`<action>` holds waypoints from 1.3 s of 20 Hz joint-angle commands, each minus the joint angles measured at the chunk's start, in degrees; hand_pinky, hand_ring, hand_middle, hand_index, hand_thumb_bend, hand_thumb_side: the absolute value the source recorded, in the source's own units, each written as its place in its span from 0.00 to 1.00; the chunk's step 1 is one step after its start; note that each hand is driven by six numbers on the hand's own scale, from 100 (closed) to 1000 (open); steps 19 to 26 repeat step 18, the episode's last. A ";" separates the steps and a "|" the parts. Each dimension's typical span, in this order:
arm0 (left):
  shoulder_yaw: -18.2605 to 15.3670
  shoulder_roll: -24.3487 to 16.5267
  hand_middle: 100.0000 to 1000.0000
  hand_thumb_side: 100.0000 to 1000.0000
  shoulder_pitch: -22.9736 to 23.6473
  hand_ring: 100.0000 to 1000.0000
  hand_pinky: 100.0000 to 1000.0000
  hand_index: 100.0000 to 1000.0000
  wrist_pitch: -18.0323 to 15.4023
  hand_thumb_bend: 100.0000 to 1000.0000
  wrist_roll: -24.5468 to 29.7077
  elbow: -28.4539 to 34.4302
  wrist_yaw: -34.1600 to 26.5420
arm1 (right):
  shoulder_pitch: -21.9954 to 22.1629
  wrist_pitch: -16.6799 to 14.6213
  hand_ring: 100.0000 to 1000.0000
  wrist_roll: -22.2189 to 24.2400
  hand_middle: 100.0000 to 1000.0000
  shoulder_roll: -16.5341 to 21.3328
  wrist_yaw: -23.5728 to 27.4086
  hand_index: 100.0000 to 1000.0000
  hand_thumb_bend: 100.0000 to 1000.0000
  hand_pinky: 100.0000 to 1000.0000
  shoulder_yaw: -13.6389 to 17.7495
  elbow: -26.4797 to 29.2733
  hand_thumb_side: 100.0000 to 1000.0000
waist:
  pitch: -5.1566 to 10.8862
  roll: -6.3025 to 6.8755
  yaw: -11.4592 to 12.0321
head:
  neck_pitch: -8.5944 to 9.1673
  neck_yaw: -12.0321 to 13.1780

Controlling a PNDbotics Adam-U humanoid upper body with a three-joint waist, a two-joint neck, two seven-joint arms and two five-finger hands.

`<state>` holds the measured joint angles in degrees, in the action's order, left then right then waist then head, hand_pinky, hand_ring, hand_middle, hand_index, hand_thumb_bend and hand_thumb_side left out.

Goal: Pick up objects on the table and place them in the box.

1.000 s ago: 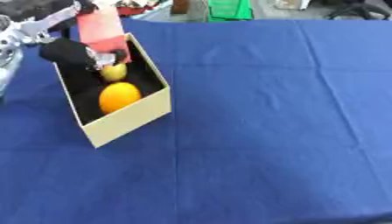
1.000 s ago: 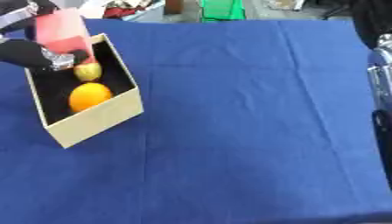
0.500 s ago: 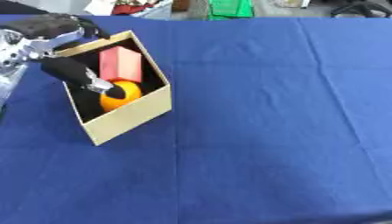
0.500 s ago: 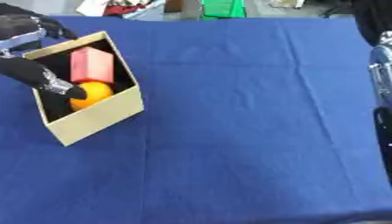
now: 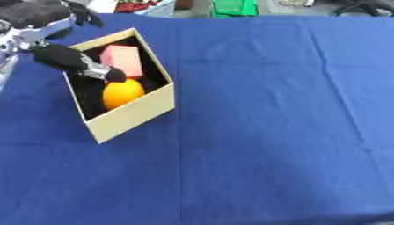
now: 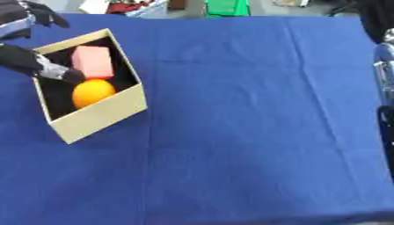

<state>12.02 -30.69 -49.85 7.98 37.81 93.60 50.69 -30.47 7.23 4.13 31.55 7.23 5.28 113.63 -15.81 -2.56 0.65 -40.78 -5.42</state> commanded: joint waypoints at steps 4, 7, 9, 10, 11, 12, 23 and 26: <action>-7.65 0.27 0.78 1.00 -0.20 0.77 0.43 0.86 3.78 0.61 -5.16 8.45 -3.24 | -0.54 -0.27 1.00 -0.56 0.76 1.00 0.50 0.99 0.00 1.00 0.95 0.96 0.79 | 1.30 0.04 0.27 | -0.53 0.10; -11.76 0.74 0.75 1.00 1.55 0.72 0.36 0.84 6.25 0.38 -7.74 12.64 -5.76 | -0.04 -0.34 1.00 -0.93 0.76 1.19 0.48 0.99 0.00 1.00 1.19 0.96 0.79 | 1.40 0.04 0.70 | -1.03 -0.23; -14.63 1.16 0.73 1.00 3.74 0.70 0.35 0.82 8.02 0.30 -9.51 15.52 -7.51 | 0.37 -0.46 1.00 -1.21 0.76 1.33 0.52 0.99 0.00 1.00 1.39 0.96 0.78 | 1.47 0.07 1.16 | -1.16 -0.54; -16.06 1.51 0.73 1.00 5.00 0.69 0.35 0.82 8.89 0.29 -10.39 16.94 -8.28 | 0.59 -0.66 1.00 -1.41 0.76 1.46 0.61 0.99 0.00 1.00 1.51 0.96 0.78 | 1.49 0.12 1.46 | -1.10 -0.68; -17.41 1.81 0.72 1.00 6.28 0.69 0.35 0.82 9.73 0.27 -11.22 18.30 -9.03 | 0.76 -0.88 1.00 -1.57 0.76 1.55 0.74 0.99 0.00 1.00 1.58 0.96 0.78 | 1.51 0.19 1.63 | -1.03 -0.71; -18.73 2.20 0.72 1.00 7.56 0.69 0.35 0.82 10.54 0.26 -12.03 19.55 -9.77 | 0.91 -1.14 1.00 -1.76 0.76 1.63 0.92 0.99 0.00 1.00 1.63 0.96 0.78 | 1.51 0.27 1.78 | -0.93 -0.73; -26.77 2.99 0.70 1.00 13.09 0.68 0.38 0.82 12.12 0.17 -16.98 20.97 -14.65 | 1.20 -4.86 1.00 -3.62 0.77 1.59 3.57 0.99 0.00 1.00 1.55 0.96 0.76 | 1.71 0.73 1.76 | -0.65 -0.24; -26.77 2.99 0.70 1.00 13.09 0.68 0.38 0.82 12.12 0.17 -16.98 20.97 -14.65 | 1.20 -4.86 1.00 -3.62 0.77 1.59 3.57 0.99 0.00 1.00 1.55 0.96 0.76 | 1.71 0.73 1.76 | -0.65 -0.24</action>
